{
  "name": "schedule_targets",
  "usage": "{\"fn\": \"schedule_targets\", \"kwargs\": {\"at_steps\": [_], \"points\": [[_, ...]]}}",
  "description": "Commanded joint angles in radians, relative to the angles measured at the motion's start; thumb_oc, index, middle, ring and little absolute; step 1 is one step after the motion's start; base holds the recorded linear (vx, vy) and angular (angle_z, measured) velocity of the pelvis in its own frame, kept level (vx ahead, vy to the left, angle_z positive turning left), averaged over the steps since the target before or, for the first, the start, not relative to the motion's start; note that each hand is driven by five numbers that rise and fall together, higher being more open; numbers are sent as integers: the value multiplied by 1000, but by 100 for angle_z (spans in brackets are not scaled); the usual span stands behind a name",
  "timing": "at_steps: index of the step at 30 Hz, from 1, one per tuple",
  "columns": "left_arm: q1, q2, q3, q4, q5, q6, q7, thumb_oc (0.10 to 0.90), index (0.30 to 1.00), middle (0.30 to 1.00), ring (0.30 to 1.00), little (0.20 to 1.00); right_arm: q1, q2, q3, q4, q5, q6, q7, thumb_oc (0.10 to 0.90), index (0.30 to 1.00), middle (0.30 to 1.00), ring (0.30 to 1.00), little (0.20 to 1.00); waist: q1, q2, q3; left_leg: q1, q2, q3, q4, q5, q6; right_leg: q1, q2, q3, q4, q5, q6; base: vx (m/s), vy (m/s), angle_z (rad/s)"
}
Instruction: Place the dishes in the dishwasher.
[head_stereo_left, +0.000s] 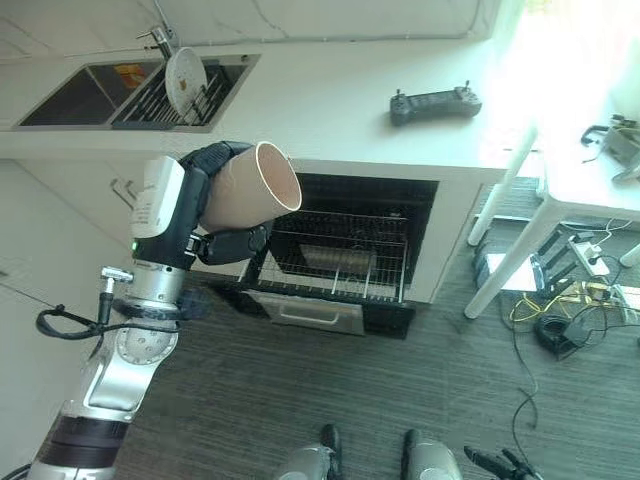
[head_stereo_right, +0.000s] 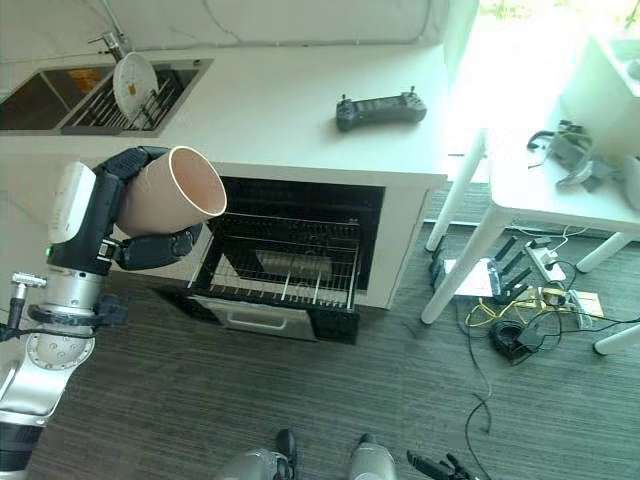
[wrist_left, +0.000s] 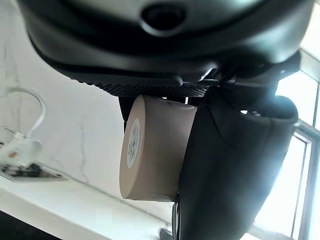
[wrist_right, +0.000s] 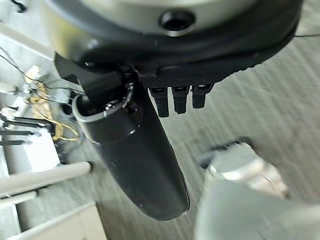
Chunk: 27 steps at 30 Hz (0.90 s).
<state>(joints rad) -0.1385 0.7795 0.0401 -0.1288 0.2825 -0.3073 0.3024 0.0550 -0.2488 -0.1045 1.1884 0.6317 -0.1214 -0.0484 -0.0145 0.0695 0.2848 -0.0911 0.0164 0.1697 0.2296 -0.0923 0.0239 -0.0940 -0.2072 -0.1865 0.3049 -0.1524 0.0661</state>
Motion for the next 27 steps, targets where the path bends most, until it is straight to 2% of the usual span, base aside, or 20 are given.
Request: {"fn": "schedule_targets", "kwargs": {"at_steps": [1, 7, 8, 10, 13, 15, 17, 18, 19, 20, 22, 23, 25, 27], "points": [[-90, 43, 103, -113, -28, -22, 95, 400, 300, 300, 300, 300, 2, -36, -33, -28, 10, -60, -34, 800, 900, 900, 900, 900, 4, 0, -62, -14, 45, -33, 70, -131, -23, 33, -5, -43, -5, -24, 67, -3, 72, -24], [-89, 82, 114, -112, -81, -18, 65, 400, 300, 300, 300, 300, 9, -49, -77, -91, 82, -147, -44, 800, 900, 900, 900, 900, 18, -21, -67, 5, 43, 9, 70, -155, -2, 37, -31, -50, -5, -15, 95, 37, 62, -8], [-71, 79, 121, -116, -102, -35, 48, 400, 300, 300, 300, 300, 12, -46, -86, -150, 111, -188, -51, 800, 900, 900, 900, 900, 20, -25, -67, 7, 42, 14, 70, -157, 3, 38, -34, -50, -5, -11, 99, 38, 50, -6], [-49, 73, 129, -117, -177, -63, 4, 400, 300, 300, 300, 300, 16, -42, -101, -265, 143, -222, -58, 800, 900, 900, 900, 900, 18, -31, -66, 8, 41, 18, 70, -161, 11, 38, -34, -48, -5, -6, 102, 26, 31, -8], [-25, 34, 129, -114, -373, -85, -131, 400, 300, 300, 300, 300, 29, -34, -116, -463, 101, -290, -42, 800, 900, 900, 900, 900, 7, -37, -66, 8, 37, 4, 70, -166, 28, 40, -12, -27, -5, -3, 101, 18, -15, -10], [-12, 2, 119, -104, -437, -95, -172, 400, 300, 300, 300, 300, 30, -33, -106, -572, 81, -314, -34, 800, 900, 900, 900, 900, 4, -42, -61, 13, 42, 11, 70, -168, 30, 38, 8, -38, -5, -4, 93, -13, -83, -6], [1, -73, 80, -92, -484, -105, -179, 400, 300, 300, 300, 300, 21, -35, -83, -725, 6, -360, -37, 800, 900, 900, 900, 900, 1, -58, -56, 18, 45, 34, 70, -171, 29, 16, 12, -44, -5, 4, 93, -47, -197, -48], [8, -140, 36, -68, -475, -121, -143, 400, 300, 300, 300, 300, 7, -50, -55, -846, -41, -375, -41, 800, 900, 900, 900, 900, -8, -66, -57, 32, 52, 52, 70, -169, 27, 4, 26, -31, -5, 8, 89, 0, -201, -92], [8, -153, 27, -62, -480, -124, -137, 400, 300, 300, 300, 300, 4, -54, -50, -882, -37, -376, -34, 800, 900, 900, 900, 900, -11, -68, -57, 35, 55, 58, 70, -168, 26, 2, 28, -30, -5, 7, 88, 27, -191, -109], [11, -207, -4, -47, -486, -127, -101, 400, 300, 300, 300, 300, -1, -64, -34, -994, -60, -373, -18, 800, 900, 900, 900, 900, -26, -72, -62, 47, 71, 85, 70, -162, 17, 1, 32, -33, -5, -1, 79, 41, -101, -69], [3, -281, -43, -6, -579, -129, -61, 400, 300, 300, 300, 300, -12, -87, -14, -1105, -39, -380, 85, 800, 900, 900, 900, 900, -54, -72, -66, 64, 88, 118, 70, -155, 6, 6, 39, -33, -5, -17, 63, 85, -50, -52], [-1, -302, -54, 5, -586, -130, -46, 400, 300, 300, 300, 300, -18, -93, -6, -1134, -32, -375, 111, 800, 900, 900, 900, 900, -60, -71, -71, 76, 88, 109, 70, -172, -2, 15, 43, -22, -5, -36, 67, 37, -30, -39], [-16, -351, -85, 35, -591, -142, -6, 400, 300, 300, 300, 300, -32, -118, 21, -1218, -2, -374, 193, 800, 900, 900, 900, 900, -75, -72, -68, 74, 97, 131, 70, -147, -7, 8, 48, -24, -5, -28, 48, 32, -40, -35], [-30, -393, -122, 55, -580, -147, 35, 400, 300, 300, 300, 300, -53, -129, 63, -1297, 53, -346, 270, 800, 900, 900, 900, 900, -80, -73, -78, 85, 98, 123, 70, -165, -19, 19, 54, -15, -5, -51, 51, 107, -33, -14]]}}
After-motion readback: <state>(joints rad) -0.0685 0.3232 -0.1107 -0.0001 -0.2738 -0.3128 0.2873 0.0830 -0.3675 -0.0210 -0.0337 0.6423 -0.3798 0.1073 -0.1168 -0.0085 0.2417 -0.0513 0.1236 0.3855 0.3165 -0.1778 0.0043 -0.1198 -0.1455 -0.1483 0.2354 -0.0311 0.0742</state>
